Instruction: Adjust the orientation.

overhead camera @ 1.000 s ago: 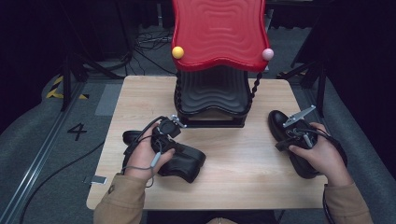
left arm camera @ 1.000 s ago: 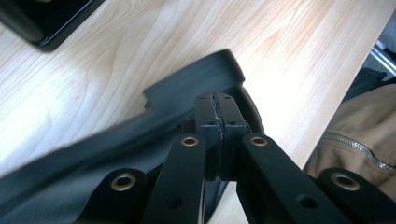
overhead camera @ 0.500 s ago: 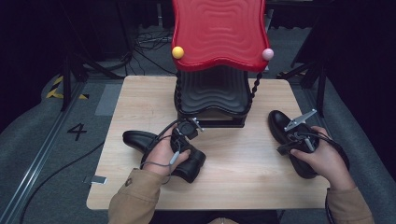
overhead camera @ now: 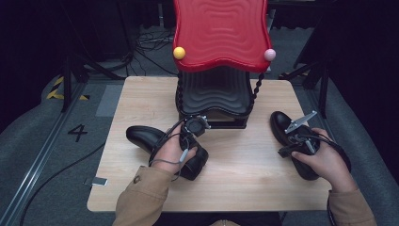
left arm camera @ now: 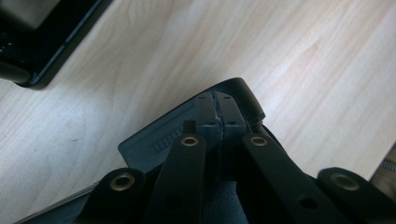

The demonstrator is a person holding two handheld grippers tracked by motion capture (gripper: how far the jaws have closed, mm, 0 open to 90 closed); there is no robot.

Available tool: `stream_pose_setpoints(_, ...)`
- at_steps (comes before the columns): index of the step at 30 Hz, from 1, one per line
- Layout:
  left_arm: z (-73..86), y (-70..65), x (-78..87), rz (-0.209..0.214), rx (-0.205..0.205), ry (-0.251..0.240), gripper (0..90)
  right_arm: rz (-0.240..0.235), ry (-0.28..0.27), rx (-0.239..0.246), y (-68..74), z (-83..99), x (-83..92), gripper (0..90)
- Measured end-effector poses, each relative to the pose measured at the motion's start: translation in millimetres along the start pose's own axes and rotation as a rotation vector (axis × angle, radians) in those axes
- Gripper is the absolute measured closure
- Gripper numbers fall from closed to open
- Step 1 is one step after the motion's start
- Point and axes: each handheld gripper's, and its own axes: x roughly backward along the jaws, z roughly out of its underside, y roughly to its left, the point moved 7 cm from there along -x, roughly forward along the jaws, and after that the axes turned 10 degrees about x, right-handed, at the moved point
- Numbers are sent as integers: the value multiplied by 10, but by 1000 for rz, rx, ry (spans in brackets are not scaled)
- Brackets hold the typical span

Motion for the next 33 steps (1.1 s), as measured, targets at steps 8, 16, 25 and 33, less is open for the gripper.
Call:
stream_pose_setpoints(8, -234, 59, -91, -71, 13, 44, 900, -9, -3, 6, -2, 5, 2, 841)
stream_pose_setpoints(16, -513, -13, 89, -74, 81, -170, 689, 3, -14, 5, -8, -2, 9, 828)
stream_pose_setpoints(25, -512, -127, 277, -35, 75, -175, 673, -7, -10, 8, -1, 5, -5, 815)
stream_pose_setpoints(33, -328, -115, 95, -31, 114, -44, 521, -20, -7, 12, 7, 4, -30, 798)
